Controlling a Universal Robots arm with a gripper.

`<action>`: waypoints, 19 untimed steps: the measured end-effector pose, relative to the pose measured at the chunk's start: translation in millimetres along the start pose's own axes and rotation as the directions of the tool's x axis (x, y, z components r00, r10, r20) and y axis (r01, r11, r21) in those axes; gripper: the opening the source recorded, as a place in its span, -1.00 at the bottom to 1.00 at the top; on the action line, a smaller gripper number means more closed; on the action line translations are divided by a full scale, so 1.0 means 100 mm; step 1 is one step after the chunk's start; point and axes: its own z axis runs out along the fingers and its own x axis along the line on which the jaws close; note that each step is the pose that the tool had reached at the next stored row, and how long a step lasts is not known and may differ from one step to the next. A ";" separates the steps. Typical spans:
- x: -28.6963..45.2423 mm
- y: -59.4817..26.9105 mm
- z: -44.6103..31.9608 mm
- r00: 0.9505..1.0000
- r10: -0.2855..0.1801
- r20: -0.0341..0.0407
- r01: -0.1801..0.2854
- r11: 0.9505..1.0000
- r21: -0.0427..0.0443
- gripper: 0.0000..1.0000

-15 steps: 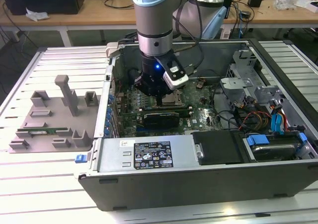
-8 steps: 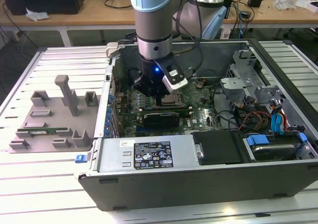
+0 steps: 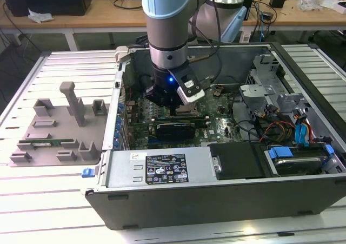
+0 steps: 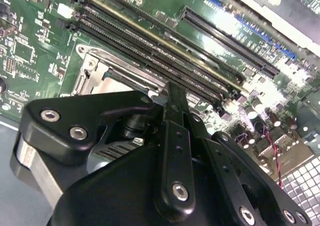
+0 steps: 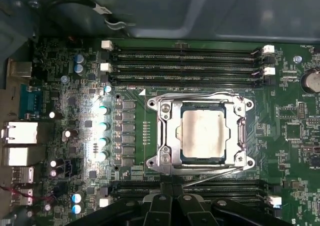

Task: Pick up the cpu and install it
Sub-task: 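Install the second cpu locking lever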

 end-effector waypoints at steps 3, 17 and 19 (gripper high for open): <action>0.001 -0.091 0.017 1.000 0.001 0.000 -0.001 1.000 -0.028 -0.79; 0.085 -0.132 0.138 1.000 0.018 0.002 -0.018 0.996 -0.091 -0.79; 0.121 -0.133 0.146 1.000 0.022 0.002 -0.022 0.993 -0.114 -0.79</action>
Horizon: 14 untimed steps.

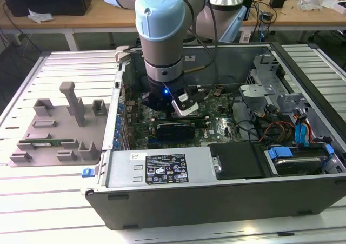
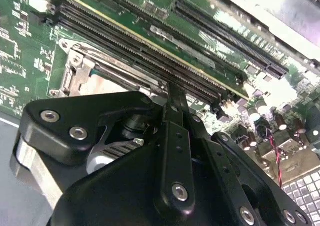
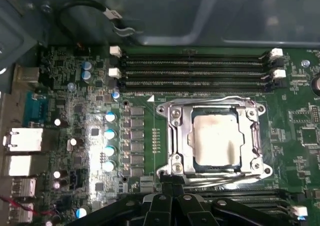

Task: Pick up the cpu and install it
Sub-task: 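Install the second cpu locking lever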

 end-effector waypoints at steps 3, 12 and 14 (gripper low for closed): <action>0.010 -0.002 0.012 1.000 0.004 0.000 -0.004 1.000 -0.025 -0.79; 0.011 -0.010 0.047 1.000 0.009 0.001 -0.009 0.999 -0.045 -0.79; 0.008 0.000 -0.001 1.000 0.009 0.001 -0.009 0.999 -0.045 -0.79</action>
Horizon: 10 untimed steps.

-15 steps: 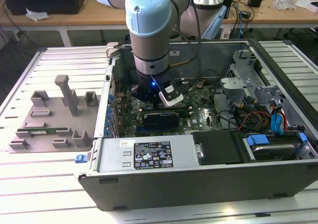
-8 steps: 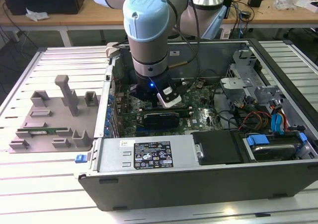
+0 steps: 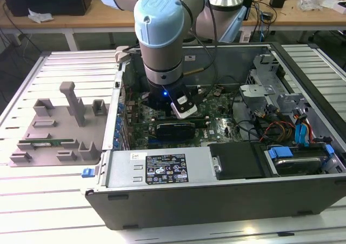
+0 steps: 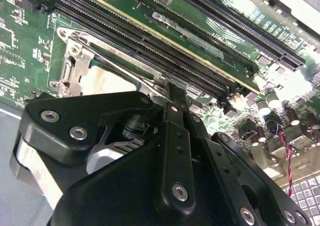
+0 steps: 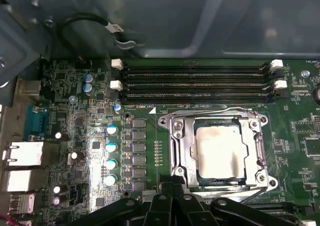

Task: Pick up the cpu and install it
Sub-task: 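Install the second cpu locking lever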

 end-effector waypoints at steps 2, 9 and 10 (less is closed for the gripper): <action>-0.005 0.028 -0.104 1.000 0.000 0.000 0.000 1.000 0.000 -0.79; -0.020 0.114 -0.393 1.000 0.003 0.001 -0.003 1.000 0.004 -0.79; -0.023 0.122 -0.408 1.000 0.003 0.001 -0.003 1.000 0.008 -0.79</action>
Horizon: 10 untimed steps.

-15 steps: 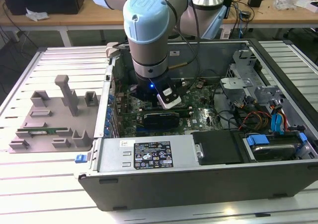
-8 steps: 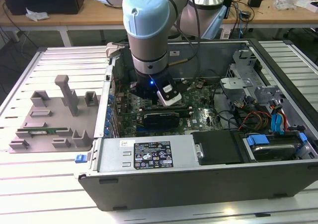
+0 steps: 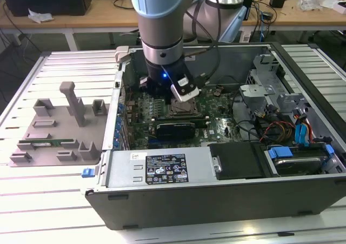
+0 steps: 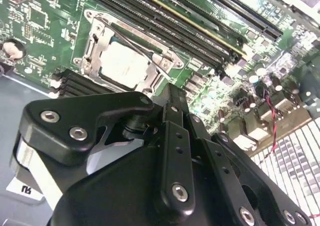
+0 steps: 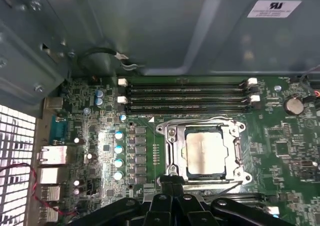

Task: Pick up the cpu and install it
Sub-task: 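Install the second cpu locking lever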

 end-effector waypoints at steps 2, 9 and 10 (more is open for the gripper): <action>-0.007 0.012 -0.023 1.000 0.001 0.000 -0.001 1.000 0.005 -0.79; -0.181 0.021 -0.020 1.000 0.008 0.002 -0.008 1.000 0.020 -0.79; -0.210 0.021 -0.018 1.000 0.009 0.002 -0.009 1.000 0.023 -0.79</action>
